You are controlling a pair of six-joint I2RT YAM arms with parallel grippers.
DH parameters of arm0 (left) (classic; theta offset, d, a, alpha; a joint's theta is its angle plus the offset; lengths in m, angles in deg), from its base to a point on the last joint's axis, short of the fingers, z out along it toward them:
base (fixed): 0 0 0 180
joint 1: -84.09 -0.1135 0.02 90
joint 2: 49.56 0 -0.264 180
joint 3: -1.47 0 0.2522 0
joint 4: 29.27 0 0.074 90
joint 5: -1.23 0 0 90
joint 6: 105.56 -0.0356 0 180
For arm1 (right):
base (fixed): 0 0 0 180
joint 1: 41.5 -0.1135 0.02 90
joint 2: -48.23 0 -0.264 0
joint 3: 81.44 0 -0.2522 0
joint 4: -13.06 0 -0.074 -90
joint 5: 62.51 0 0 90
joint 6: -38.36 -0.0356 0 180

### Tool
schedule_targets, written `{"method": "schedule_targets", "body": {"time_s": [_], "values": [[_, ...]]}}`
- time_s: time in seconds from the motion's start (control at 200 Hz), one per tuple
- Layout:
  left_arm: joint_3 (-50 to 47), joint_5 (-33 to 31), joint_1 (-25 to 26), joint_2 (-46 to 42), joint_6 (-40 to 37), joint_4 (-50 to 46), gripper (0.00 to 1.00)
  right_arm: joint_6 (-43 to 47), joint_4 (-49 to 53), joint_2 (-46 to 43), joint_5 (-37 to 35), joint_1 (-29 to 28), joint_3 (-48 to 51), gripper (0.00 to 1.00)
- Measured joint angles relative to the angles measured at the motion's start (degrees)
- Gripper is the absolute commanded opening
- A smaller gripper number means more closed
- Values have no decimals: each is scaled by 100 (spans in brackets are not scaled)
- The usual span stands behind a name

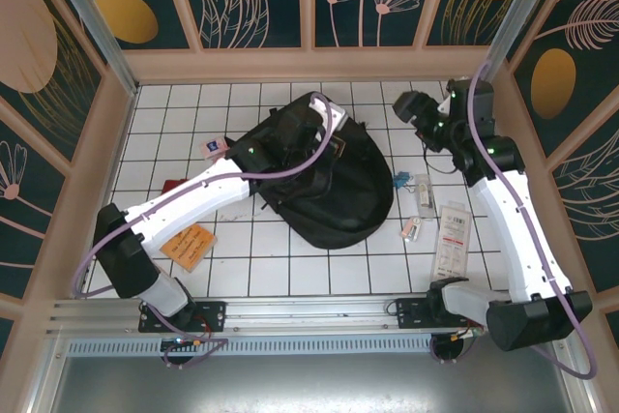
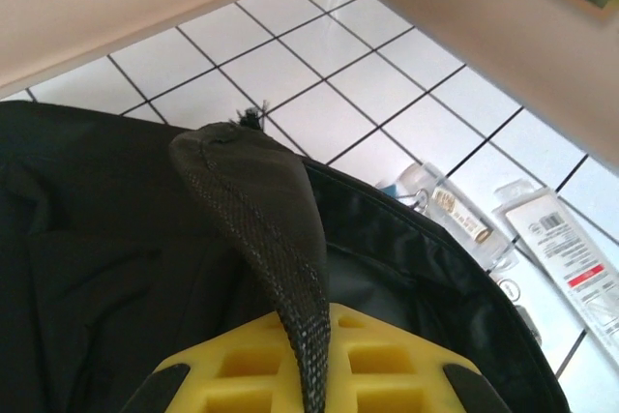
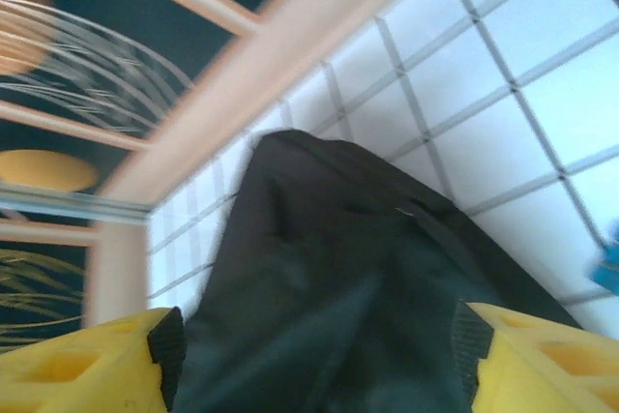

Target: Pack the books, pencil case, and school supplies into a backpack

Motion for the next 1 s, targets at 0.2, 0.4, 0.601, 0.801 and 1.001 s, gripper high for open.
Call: {"method": "schedule_targets", "body": {"time_s": [0.2,0.4,0.601,0.801,1.001], "values": [[334,608,-428,363,323,-57,0,201,380,22,-367,46,1064,71],[455,1093,-868,581,592,-114,0,275,492,133,-529,249,1303,62],[391,1292,-863,579,640,-22,0,195,170,282,-389,555,1891,50],[203,1220,-920,570,883,101,0,-214,-595,455,55,859,2870,49],[203,1399,-981,570,1023,142,0,-485,-1408,933,201,1021,3093,47]]}}
